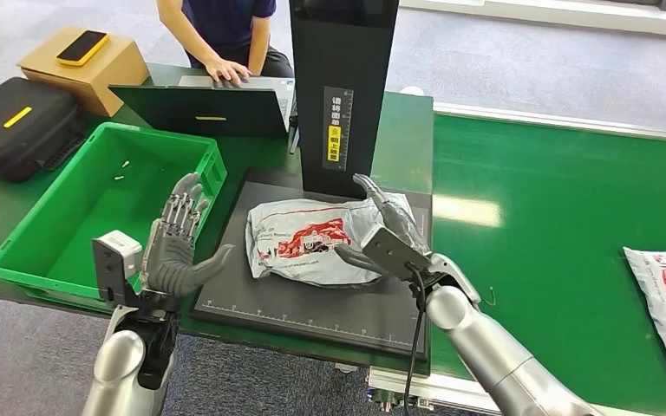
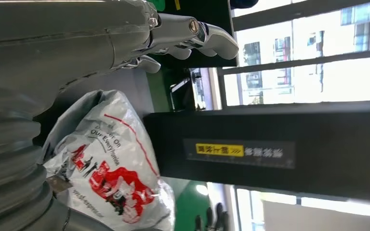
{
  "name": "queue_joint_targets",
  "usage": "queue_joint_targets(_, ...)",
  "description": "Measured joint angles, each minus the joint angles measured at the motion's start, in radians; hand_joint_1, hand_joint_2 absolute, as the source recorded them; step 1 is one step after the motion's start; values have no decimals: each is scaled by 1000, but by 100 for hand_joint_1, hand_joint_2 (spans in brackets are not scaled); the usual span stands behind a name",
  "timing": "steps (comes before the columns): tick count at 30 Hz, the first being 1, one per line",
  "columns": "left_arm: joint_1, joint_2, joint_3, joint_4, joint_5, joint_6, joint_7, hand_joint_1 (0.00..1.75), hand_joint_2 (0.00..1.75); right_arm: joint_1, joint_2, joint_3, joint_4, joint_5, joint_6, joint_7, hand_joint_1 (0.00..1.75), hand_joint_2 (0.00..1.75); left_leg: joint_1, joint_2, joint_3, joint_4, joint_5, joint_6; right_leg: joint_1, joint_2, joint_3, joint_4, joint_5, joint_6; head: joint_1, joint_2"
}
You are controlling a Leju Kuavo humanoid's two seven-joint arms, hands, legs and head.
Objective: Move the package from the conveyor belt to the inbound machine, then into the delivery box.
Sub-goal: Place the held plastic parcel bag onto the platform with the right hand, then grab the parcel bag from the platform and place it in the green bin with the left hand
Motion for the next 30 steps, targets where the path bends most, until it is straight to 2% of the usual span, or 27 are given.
queue_joint_targets(4, -5, 17, -77, -5, -249, 61, 64, 0, 175, 102, -2, -82, -129, -109, 5, -12, 0, 0, 0, 0, -1, 0, 0, 0, 0, -1, -1, 0, 0, 0, 0, 0)
queue_joint_targets(7, -37, 27, -163, 14, -443, 107, 118, 0, 175, 174, -4, -163, -240, -146, 9, -7, 0, 0, 0, -1, -2, 0, 0, 0, 0, -1, -3, -1, 0, 0, 0, 0)
queue_joint_targets(10, -121, 26, -250, 100, -600, 150, 185, 0, 175, 247, -4, -252, -349, -140, -2, -7, 0, 0, 0, -3, -1, 0, 0, 0, -1, -3, -3, -1, 0, 0, 0, 0)
queue_joint_targets(13, -243, 10, -338, 257, -747, 146, 264, 0, 175, 330, 0, -366, -475, -136, -38, -30, 0, 0, -1, -6, -1, 1, 1, 1, -1, -6, -1, -1, 0, 0, 0, 0)
queue_joint_targets(17, -389, -30, -429, 469, -818, 111, 308, 0, 175, 443, 14, -518, -645, -148, -42, -45, 0, 0, -2, -5, -2, 1, 1, 1, -2, -6, -1, -1, 0, 1, 0, 0)
queue_joint_targets(21, -486, -69, -482, 627, -860, 72, 397, 0, 175, 538, 49, -625, -787, -117, -30, -46, 0, 0, -2, -5, -3, 1, 0, 1, -2, -5, -2, -1, 0, 0, 0, 0)
queue_joint_targets(27, -579, -100, -536, 810, -941, -19, 619, 0, 175, 629, 120, -694, -931, -40, -24, -41, 0, 0, -2, -4, -2, 0, 0, 0, -1, -5, -3, 0, 0, -1, 0, 0)
queue_joint_targets(29, -601, -102, -548, 848, -961, -40, 664, 0, 175, 649, 138, -704, -965, -22, -29, -41, 0, 0, -1, -4, -2, -1, 0, 0, -1, -5, -3, 1, -1, -1, 0, 0)
queue_joint_targets(30, -610, -102, -552, 863, -967, -46, 676, 30, 175, 659, 145, -708, -980, -16, -32, -41, 0, 0, -1, -4, -2, -1, 0, 0, -1, -4, -3, 2, -1, -1, 0, 0)
